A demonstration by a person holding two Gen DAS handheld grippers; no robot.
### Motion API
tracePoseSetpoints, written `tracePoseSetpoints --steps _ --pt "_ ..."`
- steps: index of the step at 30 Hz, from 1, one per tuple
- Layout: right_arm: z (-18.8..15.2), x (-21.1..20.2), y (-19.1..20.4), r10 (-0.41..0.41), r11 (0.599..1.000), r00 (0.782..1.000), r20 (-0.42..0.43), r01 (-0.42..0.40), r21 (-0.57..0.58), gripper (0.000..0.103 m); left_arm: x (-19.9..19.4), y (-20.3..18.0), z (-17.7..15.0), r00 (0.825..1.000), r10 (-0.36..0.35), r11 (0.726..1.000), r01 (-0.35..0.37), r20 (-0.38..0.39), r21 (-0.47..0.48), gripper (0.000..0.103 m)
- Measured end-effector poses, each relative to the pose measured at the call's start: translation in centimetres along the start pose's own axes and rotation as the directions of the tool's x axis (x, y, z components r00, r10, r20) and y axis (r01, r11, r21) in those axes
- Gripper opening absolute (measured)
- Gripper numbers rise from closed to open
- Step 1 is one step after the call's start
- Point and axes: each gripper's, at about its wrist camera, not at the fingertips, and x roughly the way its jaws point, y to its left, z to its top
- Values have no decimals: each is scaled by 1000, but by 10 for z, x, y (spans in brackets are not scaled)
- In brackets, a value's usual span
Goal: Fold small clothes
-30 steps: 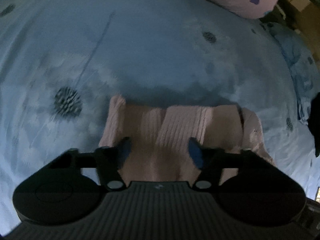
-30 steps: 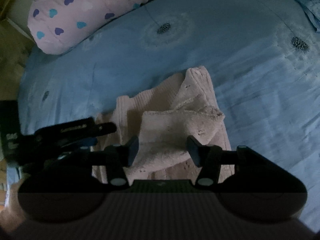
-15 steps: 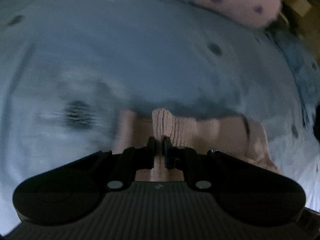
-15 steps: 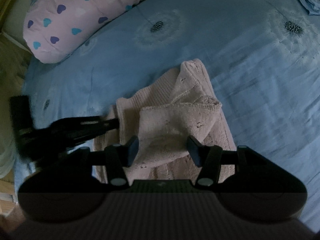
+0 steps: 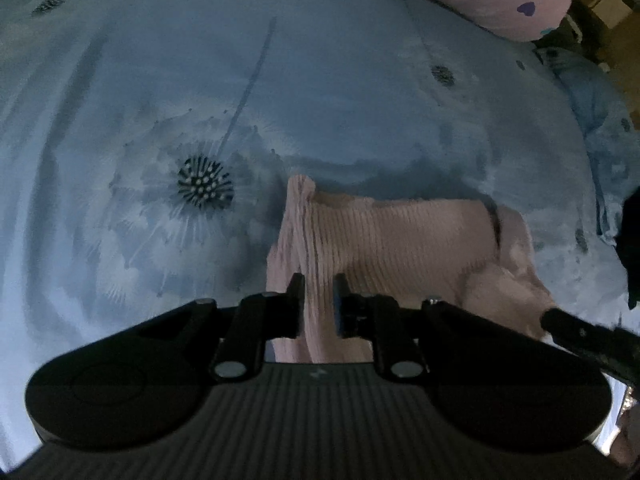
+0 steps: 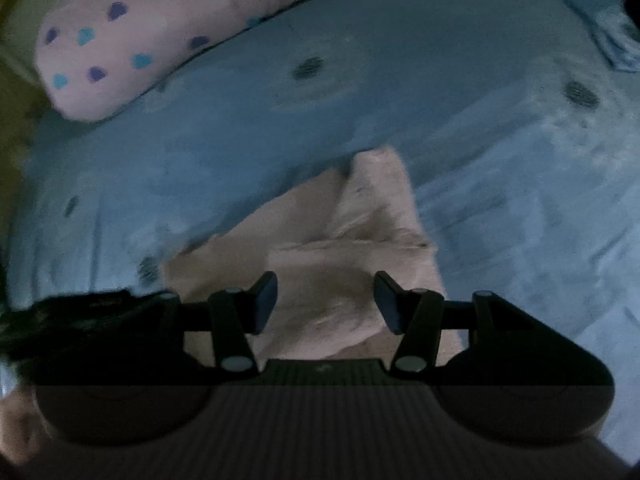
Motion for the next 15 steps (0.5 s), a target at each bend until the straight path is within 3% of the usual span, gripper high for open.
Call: tracePoseSetpoints --steps 4,7,10,13,15 --pt "1 3 -12 -35 998 999 -23 36 51 56 -24 -6 -27 1000 -20 999 20 6 -39 36" --pt "6 14 -17 -27 997 998 -51 30 73 55 -36 -9 -43 994 -111 989 110 -8 -99 41" --pt "11 23 -17 -8 996 998 -70 14 85 56 -39 -13 -56 971 -239 955 230 -28 -187 41" --pt "14 23 -17 39 997 997 -64 -34 72 56 -35 -26 -64 951 -297 943 279 -81 -183 41" --pt "16 22 -16 79 996 995 -57 -76 54 49 -28 -34 -71 926 -345 932 320 -150 -167 41"
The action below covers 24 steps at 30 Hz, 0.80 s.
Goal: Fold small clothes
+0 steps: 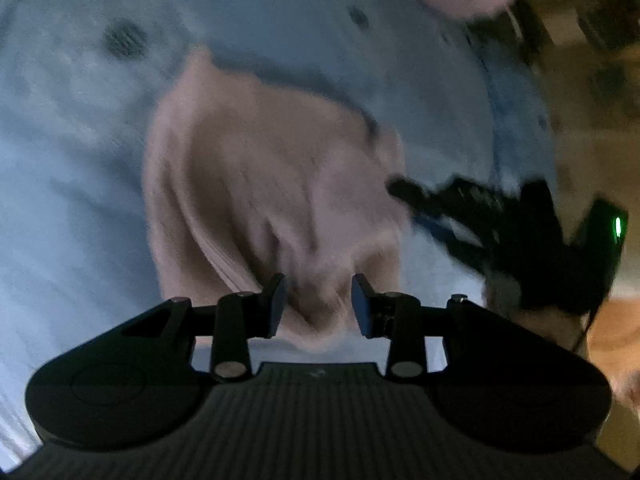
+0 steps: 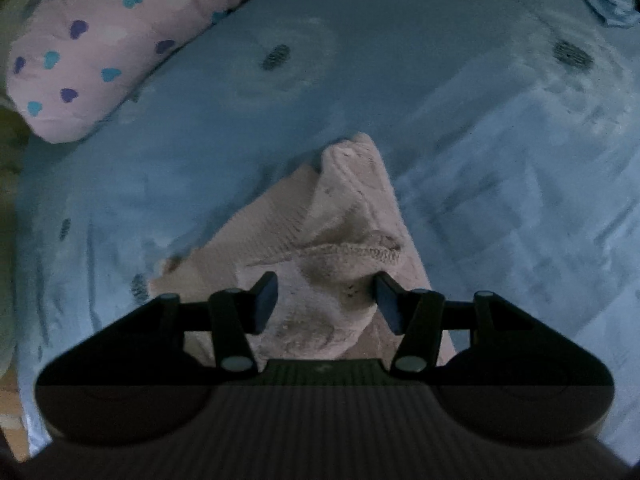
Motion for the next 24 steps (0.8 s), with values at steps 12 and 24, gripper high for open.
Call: tracePoseSetpoints --steps 12,24 --pt "19 -18 40 193 969 981 -34 -196 -150 8 26 3 -23 991 132 988 -132 -6 -76 51" --pt "23 -6 67 325 924 940 -102 -339 -178 8 29 0 -49 969 245 966 -241 30 -89 59"
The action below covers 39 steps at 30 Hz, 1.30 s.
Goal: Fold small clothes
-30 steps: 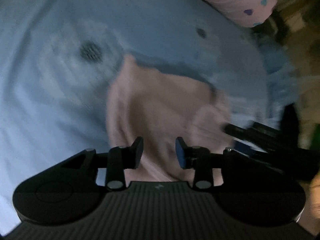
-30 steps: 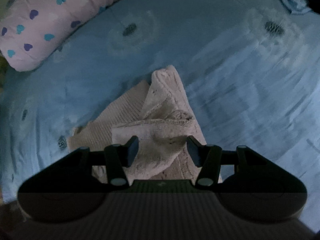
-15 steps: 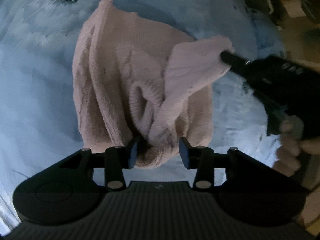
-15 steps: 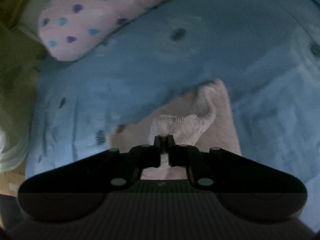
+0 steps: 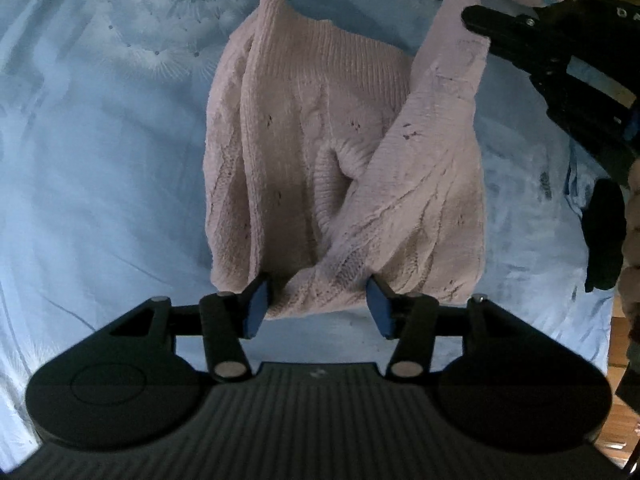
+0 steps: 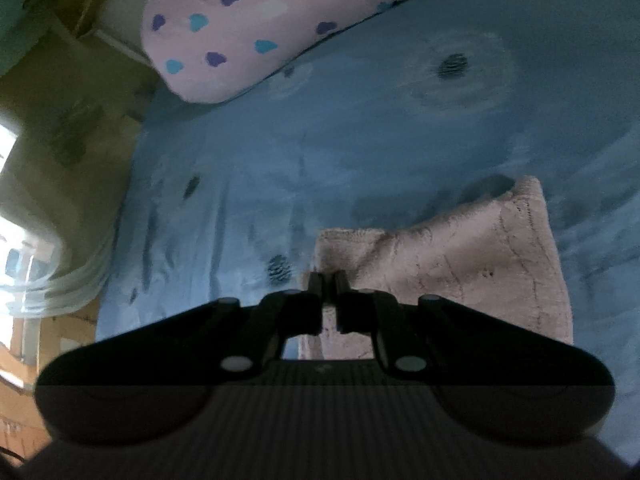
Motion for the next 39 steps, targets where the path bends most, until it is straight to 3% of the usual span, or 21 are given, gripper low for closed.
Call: tracePoseSetpoints --steps 1,2,3,4,9,14,16,21,26,30,31,33,35,39 --pt "0 1 0 6 1000 1000 -2 -6 -3 8 0 -1 -1 1000 -1 1000 1 8 2 58" --pt "1 1 0 8 1000 1000 -3 -8 -5 8 0 -2 -2 1000 -3 1000 3 17 9 49" --pt "1 2 -1 11 1000 1000 -4 -11 -6 8 0 -4 -4 999 -15 1000 14 30 26 25" --pt "2 2 -2 13 1000 1000 -3 -13 -8 8 -2 -6 -5 999 -38 998 37 34 48 19" --pt "5 -7 4 32 999 999 24 -31 -45 7 -34 -9 -12 989 -65 990 47 132 131 14" --pt "13 4 37 85 988 996 15 -82 -130 7 -56 16 -11 984 -46 993 27 169 117 14" --pt "10 24 54 75 976 997 -10 -76 -206 7 -50 31 -10 988 -35 996 21 153 87 14" --pt "-12 98 65 16 961 993 -116 -47 -274 7 -25 61 -12 994 -2 999 -2 110 37 14" --pt "-32 136 52 -28 968 980 -196 -22 -251 10 -16 70 -14 996 -19 1000 17 89 15 15" --pt "-31 111 48 -25 984 986 -167 -6 -179 12 -22 80 -9 997 -32 999 33 76 -7 32" --pt "-30 99 46 -27 985 987 -157 0 -170 16 -25 82 -9 997 -18 1000 18 72 -2 36" --pt "-32 70 39 -26 988 991 -128 6 -154 36 -31 87 -10 997 14 1000 -15 73 7 43" --pt "-35 43 28 -37 988 996 -76 25 -150 65 -38 91 -6 996 39 999 -39 76 2 45" --pt "-46 0 -3 -133 980 991 -16 129 -153 66 -55 98 8 991 74 997 -74 115 -1 52"
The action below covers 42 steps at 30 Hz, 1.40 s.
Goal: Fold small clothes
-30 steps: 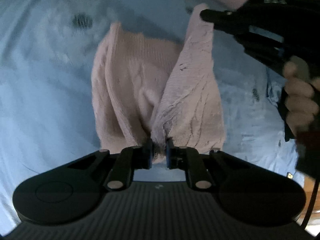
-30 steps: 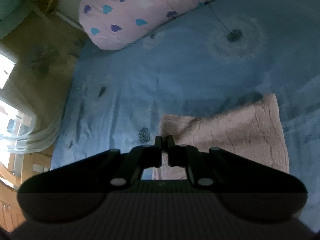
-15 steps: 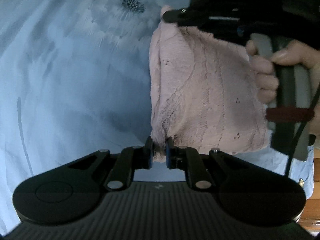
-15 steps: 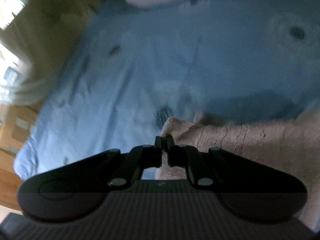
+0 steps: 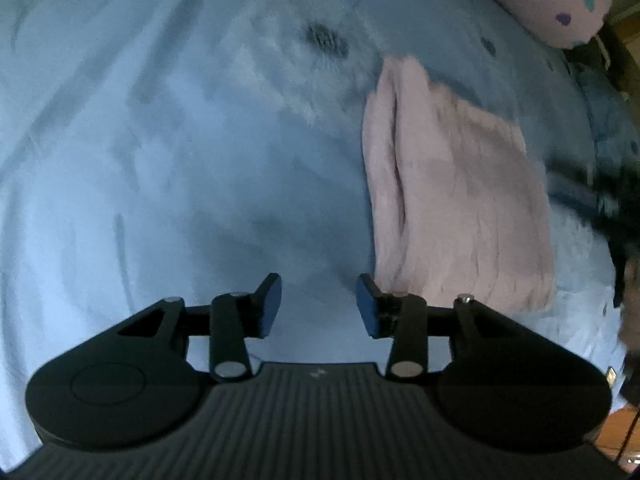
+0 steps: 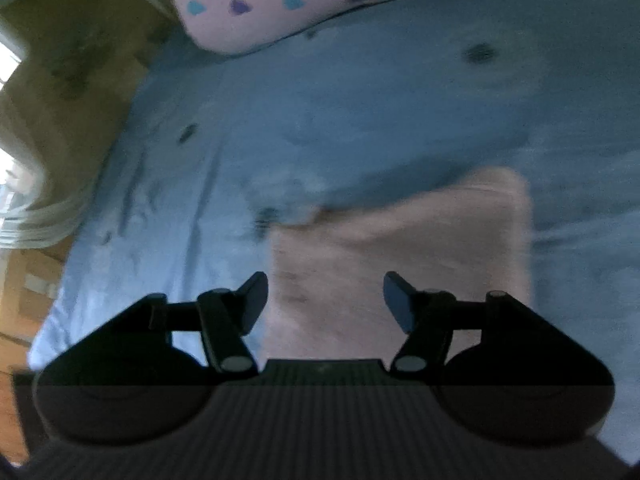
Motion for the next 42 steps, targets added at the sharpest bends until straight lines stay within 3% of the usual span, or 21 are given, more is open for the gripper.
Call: tracePoseSetpoints --steps 1,3,6,9,12,16,19,23,30,32,34,35,36,38,42 --pt "-6 -7 -10 -35 999 999 6 35 12 66 -3 -1 5 1000 4 1000 -4 13 4 55" --pt "-16 -14 -30 -95 994 995 11 95 49 66 -8 -6 17 999 7 1000 -7 39 20 77" --pt "-30 -19 -54 -153 984 988 12 151 92 67 -12 -24 28 997 -14 998 8 82 64 94" --pt "-37 -21 -75 -156 976 988 -2 154 154 73 -1 -43 40 995 -57 995 50 80 86 98" --pt "-40 -15 -93 -95 967 995 -17 97 237 77 21 -58 46 995 -84 993 79 54 85 98" --pt "-41 4 -105 -21 962 999 -45 33 270 78 53 -69 49 999 -43 992 40 24 119 98" --pt "-43 19 -111 29 958 997 -68 -8 287 82 66 -64 44 1000 -24 993 24 1 119 98" --pt "-47 39 -110 131 944 982 -132 -83 319 83 78 -51 41 998 -63 995 65 -29 73 98" --pt "-47 55 -84 108 967 986 -124 -76 243 84 91 -38 44 990 -127 990 130 -69 52 99" --pt "-46 55 -84 112 963 986 -124 -77 258 80 89 -37 44 985 -155 984 160 -70 77 95" --pt "-46 53 -83 116 961 985 -127 -79 264 74 86 -34 44 975 -210 973 216 -75 80 76" --pt "-46 52 -82 113 963 985 -128 -77 258 70 86 -32 46 964 -253 965 258 -85 55 58" --pt "-44 51 -79 105 966 986 -126 -71 250 68 85 -32 47 957 -276 960 279 -86 29 49" --pt "-43 44 -77 105 966 989 -107 -76 247 56 80 -36 47 958 -278 959 281 -78 42 42" --pt "-41 21 -73 143 958 988 -56 -124 259 48 64 -50 40 958 -281 957 284 -57 58 38"
